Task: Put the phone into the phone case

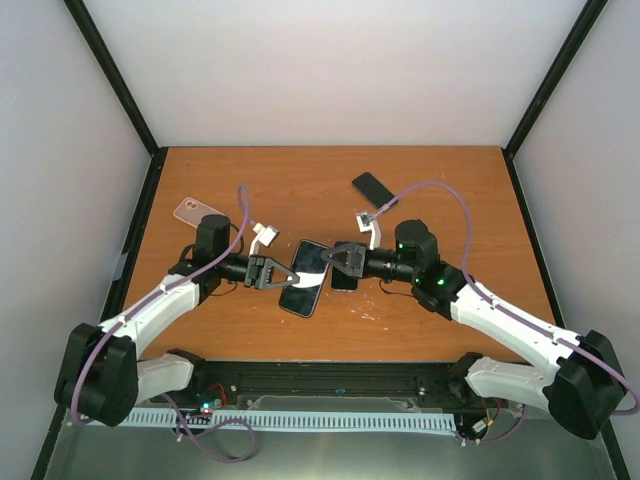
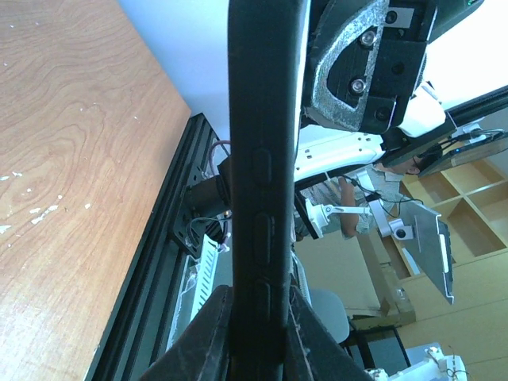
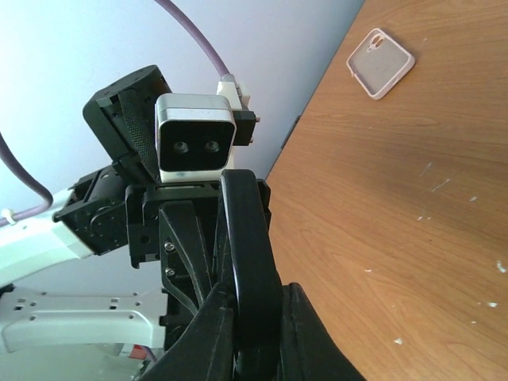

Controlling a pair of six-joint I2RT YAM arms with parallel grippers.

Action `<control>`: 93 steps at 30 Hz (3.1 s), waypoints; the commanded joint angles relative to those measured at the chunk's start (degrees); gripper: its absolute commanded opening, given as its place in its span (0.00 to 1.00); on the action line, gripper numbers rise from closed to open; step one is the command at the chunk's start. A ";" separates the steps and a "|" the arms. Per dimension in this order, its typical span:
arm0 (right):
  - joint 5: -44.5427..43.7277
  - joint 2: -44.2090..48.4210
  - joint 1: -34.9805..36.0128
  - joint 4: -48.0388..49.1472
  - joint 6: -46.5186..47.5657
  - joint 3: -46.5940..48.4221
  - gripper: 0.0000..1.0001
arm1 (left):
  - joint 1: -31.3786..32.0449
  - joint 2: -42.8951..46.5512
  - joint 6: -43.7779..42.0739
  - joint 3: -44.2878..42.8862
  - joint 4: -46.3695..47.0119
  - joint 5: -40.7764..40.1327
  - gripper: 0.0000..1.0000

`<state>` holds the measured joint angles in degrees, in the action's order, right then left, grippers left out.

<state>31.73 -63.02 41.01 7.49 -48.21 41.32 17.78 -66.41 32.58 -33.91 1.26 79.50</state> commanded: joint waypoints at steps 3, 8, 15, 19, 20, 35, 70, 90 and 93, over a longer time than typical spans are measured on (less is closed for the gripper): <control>-3.80 2.20 -0.85 -0.74 8.34 0.38 0.13 | -0.47 -2.79 -0.02 -1.14 -6.58 -5.50 0.11; -0.49 3.30 -0.89 2.96 5.14 -1.45 0.33 | -0.47 -1.08 1.66 -1.54 -4.53 -4.48 0.13; 3.60 0.55 -0.70 12.80 -3.66 -7.02 0.67 | -0.47 1.79 7.29 -1.34 3.63 -4.34 0.14; 6.36 -2.49 0.40 20.90 -9.15 -10.72 0.76 | -0.52 3.38 10.73 -1.38 8.20 -7.55 0.14; 6.10 -2.94 1.11 21.50 -9.39 -11.15 0.76 | -0.52 3.81 11.73 -1.14 10.22 -8.78 0.14; 6.18 -9.97 6.05 34.89 -18.28 -12.59 0.58 | -0.47 6.00 17.08 0.56 18.88 -15.03 0.14; 9.19 0.94 6.67 25.00 -0.68 -13.09 0.03 | -0.58 6.68 20.47 -2.76 20.48 -17.97 0.44; 11.24 0.02 6.97 19.31 1.25 -11.56 0.03 | -0.73 4.57 6.45 -8.19 4.12 -25.99 0.05; 10.92 0.08 7.02 19.94 0.63 -11.62 0.03 | -0.73 4.35 6.25 -8.16 4.01 -25.86 0.06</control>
<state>41.10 -63.22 47.37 25.45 -48.62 27.75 17.43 -61.34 43.64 -39.75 7.38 58.06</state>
